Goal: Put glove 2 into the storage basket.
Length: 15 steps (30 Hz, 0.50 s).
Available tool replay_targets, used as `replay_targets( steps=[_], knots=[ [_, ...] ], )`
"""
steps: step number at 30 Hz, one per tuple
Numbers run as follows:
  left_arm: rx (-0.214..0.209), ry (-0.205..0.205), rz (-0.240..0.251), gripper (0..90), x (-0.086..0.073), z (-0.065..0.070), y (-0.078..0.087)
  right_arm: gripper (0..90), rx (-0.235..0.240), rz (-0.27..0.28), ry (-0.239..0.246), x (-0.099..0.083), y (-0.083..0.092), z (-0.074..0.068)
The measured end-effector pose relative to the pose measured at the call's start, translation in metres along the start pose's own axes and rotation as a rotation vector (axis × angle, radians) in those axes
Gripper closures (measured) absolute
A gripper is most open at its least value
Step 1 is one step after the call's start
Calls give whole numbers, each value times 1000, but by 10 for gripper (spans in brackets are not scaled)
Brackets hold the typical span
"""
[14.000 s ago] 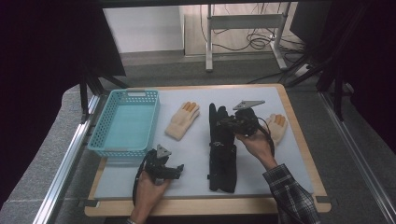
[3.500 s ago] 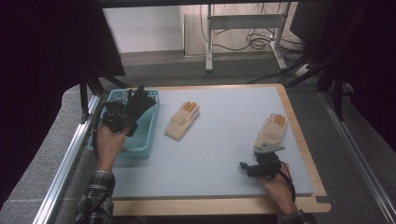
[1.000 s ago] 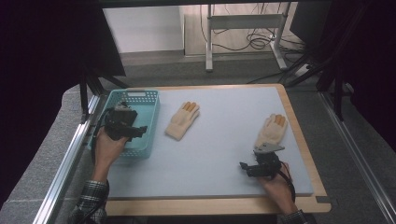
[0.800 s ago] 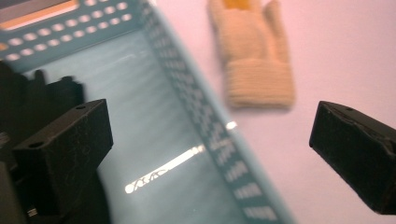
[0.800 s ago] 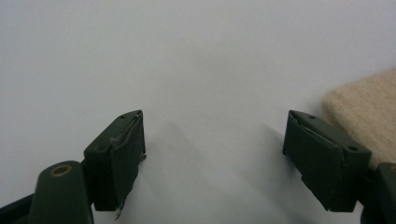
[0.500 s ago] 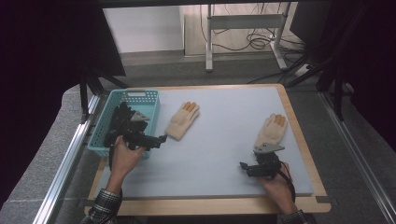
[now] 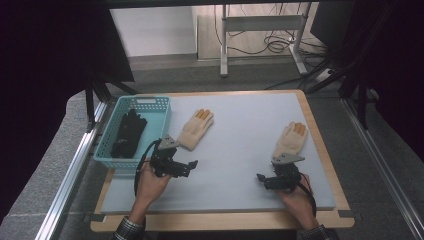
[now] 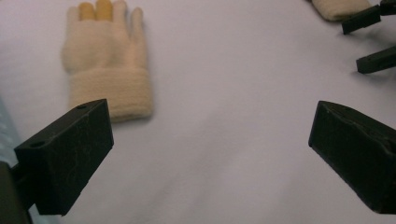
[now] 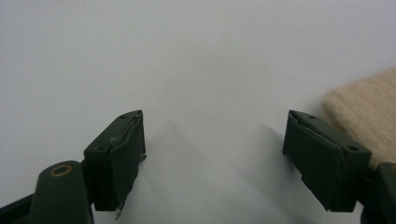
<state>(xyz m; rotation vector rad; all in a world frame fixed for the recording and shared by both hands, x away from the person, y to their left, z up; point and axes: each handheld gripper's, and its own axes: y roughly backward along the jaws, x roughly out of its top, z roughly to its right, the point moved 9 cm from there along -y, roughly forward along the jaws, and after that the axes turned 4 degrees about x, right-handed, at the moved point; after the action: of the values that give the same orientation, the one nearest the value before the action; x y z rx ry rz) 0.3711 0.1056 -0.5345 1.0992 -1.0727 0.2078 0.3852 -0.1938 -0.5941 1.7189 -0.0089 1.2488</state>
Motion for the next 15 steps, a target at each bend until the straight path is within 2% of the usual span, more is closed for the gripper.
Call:
replay_targets(
  steps=[3, 5, 7, 12, 15],
  knots=[
    [0, -8, 2, 1, -5, 6, -3, 203, 0, 0, 0, 0, 0, 0],
    [8, -27, -8, 0, -16, 13, -9, 203, 0, 0, 0, 0, 0, 0],
    [9, -29, -8, 0, -22, 16, -12, 203, 0, 0, 0, 0, 0, 0],
    [27, -36, -17, 0, -33, 19, -17, 203, 0, 0, 0, 0, 0, 0],
    [57, -43, -42, 0, -46, 17, -22, 203, 0, 1, 0, 0, 0, 0]
  ],
)
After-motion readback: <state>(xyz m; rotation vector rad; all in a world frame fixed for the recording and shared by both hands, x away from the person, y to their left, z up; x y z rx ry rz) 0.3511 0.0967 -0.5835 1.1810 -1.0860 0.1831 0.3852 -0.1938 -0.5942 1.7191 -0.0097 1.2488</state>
